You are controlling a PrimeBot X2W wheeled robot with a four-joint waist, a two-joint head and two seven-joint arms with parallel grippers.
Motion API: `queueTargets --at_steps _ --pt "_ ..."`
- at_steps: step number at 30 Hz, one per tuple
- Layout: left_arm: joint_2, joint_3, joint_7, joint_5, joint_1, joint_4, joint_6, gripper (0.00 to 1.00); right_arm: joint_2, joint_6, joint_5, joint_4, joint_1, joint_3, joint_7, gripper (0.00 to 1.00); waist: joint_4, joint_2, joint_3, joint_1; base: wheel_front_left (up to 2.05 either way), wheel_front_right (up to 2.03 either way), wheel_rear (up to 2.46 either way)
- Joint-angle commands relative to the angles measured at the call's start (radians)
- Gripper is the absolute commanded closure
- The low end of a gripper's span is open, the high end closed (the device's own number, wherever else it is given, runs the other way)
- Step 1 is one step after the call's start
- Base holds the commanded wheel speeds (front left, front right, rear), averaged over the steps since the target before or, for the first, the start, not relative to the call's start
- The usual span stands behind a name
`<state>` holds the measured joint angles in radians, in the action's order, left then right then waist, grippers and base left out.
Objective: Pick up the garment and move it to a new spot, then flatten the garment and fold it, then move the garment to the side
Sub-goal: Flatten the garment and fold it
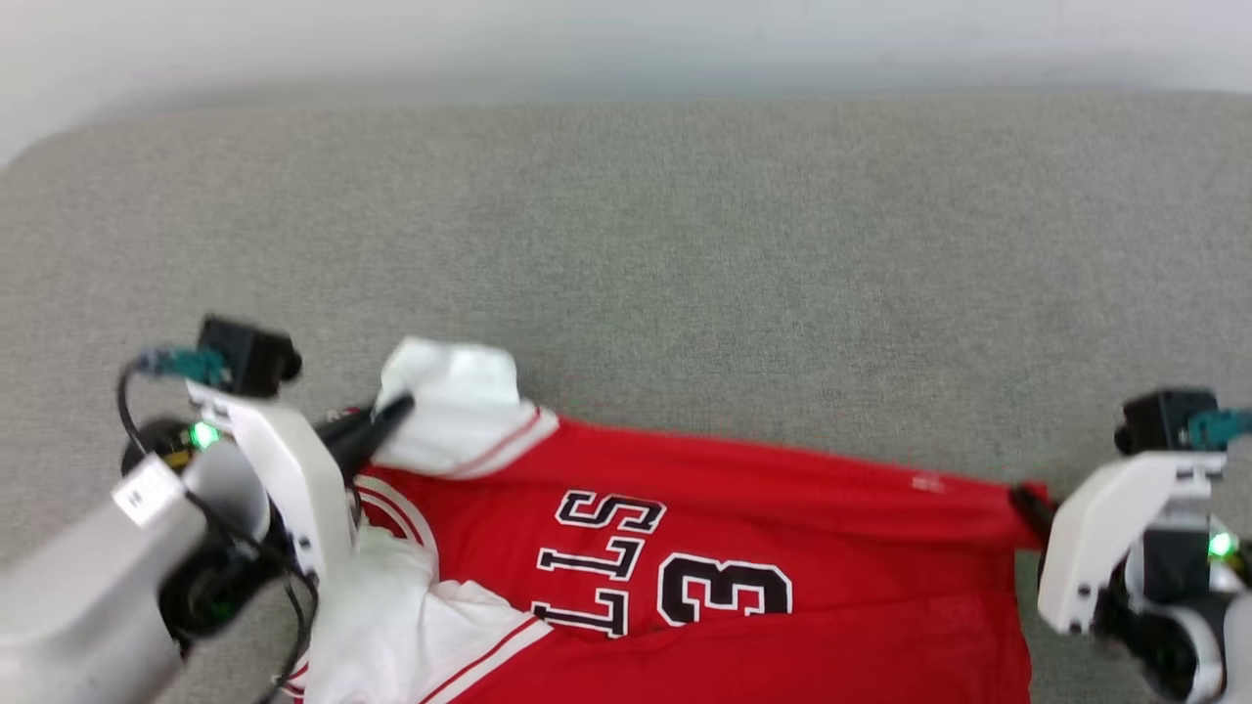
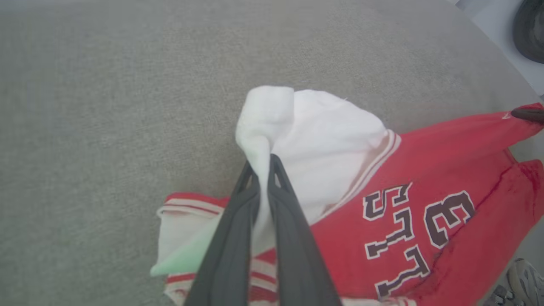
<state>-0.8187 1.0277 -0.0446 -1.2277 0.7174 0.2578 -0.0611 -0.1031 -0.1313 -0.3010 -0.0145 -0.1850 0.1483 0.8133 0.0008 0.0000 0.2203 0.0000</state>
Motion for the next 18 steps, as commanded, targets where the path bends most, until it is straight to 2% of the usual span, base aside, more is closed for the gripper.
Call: queueTargets --at_steps 1,7,16,17,18 --pt "-0.008 0.006 0.013 -0.005 -0.031 -0.011 0.017 1.0 0.008 0.001 0.004 0.015 0.039 0.007 -0.005 1.0 0.011 0.0 -0.022 0.0 0.0 0.0 0.0" --pt "0.011 0.04 0.071 -0.034 -0.189 -0.067 0.087 1.0 0.038 0.001 -0.012 0.027 0.175 0.036 -0.049 1.0 0.025 0.0 -0.073 0.0 0.0 0.0 0.0" --pt "0.056 0.053 0.187 -0.09 -0.379 -0.039 0.142 1.0 0.051 0.001 -0.032 -0.056 0.267 0.06 -0.166 1.0 0.027 0.0 -0.105 0.0 0.0 0.0 0.0" --pt "0.066 0.052 0.203 -0.092 -0.393 -0.028 0.147 1.0 0.052 0.001 -0.034 -0.071 0.273 0.059 -0.178 0.93 0.026 0.0 -0.108 0.0 0.0 0.0 0.0" --pt "0.08 0.05 0.218 -0.098 -0.406 -0.016 0.146 1.0 0.052 0.001 -0.039 -0.085 0.278 0.056 -0.19 0.65 0.026 0.0 -0.11 0.0 0.0 0.0 0.0"
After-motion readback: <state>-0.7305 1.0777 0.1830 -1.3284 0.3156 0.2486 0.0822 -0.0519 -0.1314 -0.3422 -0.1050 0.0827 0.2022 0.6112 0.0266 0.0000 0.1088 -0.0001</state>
